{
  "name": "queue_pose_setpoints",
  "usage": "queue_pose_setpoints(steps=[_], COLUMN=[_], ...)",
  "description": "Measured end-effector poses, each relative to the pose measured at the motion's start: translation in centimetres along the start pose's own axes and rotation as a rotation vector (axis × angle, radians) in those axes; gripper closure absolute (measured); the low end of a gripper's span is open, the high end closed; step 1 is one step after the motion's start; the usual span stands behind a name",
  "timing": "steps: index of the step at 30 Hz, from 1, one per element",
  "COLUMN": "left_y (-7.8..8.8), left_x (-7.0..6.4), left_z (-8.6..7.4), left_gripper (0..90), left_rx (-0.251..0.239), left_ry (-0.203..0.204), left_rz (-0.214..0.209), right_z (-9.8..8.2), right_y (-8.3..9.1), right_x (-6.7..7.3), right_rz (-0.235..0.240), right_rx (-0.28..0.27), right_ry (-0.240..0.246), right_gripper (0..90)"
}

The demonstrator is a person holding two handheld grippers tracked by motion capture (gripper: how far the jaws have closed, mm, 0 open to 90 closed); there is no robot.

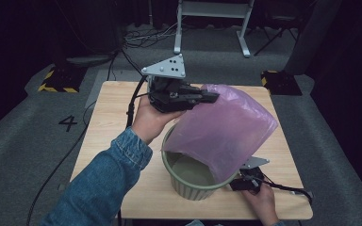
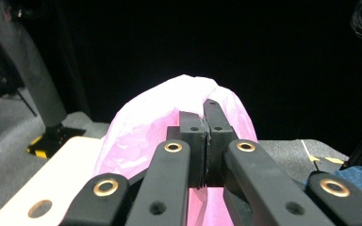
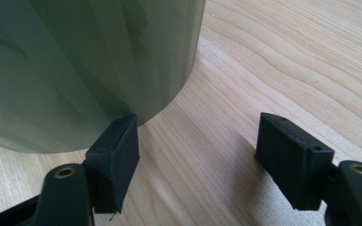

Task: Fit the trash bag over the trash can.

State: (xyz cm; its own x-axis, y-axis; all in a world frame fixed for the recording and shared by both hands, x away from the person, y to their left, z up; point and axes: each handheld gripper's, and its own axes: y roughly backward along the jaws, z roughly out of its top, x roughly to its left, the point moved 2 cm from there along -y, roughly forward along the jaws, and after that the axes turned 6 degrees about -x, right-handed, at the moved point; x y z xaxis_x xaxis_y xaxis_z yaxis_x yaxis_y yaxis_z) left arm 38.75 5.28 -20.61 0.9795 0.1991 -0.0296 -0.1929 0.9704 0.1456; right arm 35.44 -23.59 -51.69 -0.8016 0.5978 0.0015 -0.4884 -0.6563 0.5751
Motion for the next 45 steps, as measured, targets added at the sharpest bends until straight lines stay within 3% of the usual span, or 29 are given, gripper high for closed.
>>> queue_pose_setpoints(steps=[9,19,27,34,35,36,37,38,41,45], left_y=[0.4,1.8,2.5,2.6,2.3,2.3,2.0,2.0,1.7,1.6], left_x=[0.9,0.5,-0.1,-0.8,-1.0,-1.0,-1.2,-1.2,-1.4,-1.6], left_z=[-3.4,-7.5,-10.2,-12.2,-12.6,-12.6,-13.1,-13.1,-13.9,-14.5], left_gripper=[89.0,88.9,88.6,88.6,88.5,88.5,88.4,88.3,88.2,85.7], left_rx=[0.042,0.071,0.129,0.218,0.264,0.264,0.316,0.316,0.391,0.417], left_ry=[0.018,0.030,0.047,0.072,0.083,0.083,0.087,0.087,0.095,0.119], left_rz=[0.043,0.073,0.091,0.129,0.125,0.125,0.126,0.126,0.141,0.123], right_z=[0.0,0.0,0.0,0.0,0.0,0.0,0.0,0.0,0.0,0.0], right_y=[0.0,0.0,0.0,0.0,0.0,0.0,0.0,0.0,0.0,0.0], right_x=[0.0,0.0,0.0,0.0,0.0,0.0,0.0,0.0,0.0,0.0], right_rz=[0.000,0.000,0.000,0.000,0.000,0.000,0.000,0.000,0.000,0.001], right_rx=[0.000,0.000,0.000,0.000,0.000,0.000,0.000,0.000,0.000,0.000], right_ry=[-0.002,0.000,0.000,0.000,0.000,0.000,0.000,0.000,0.000,0.000], right_gripper=[30.5,30.5,30.5,30.5,30.5,30.5,30.5,30.5,30.5,30.4])
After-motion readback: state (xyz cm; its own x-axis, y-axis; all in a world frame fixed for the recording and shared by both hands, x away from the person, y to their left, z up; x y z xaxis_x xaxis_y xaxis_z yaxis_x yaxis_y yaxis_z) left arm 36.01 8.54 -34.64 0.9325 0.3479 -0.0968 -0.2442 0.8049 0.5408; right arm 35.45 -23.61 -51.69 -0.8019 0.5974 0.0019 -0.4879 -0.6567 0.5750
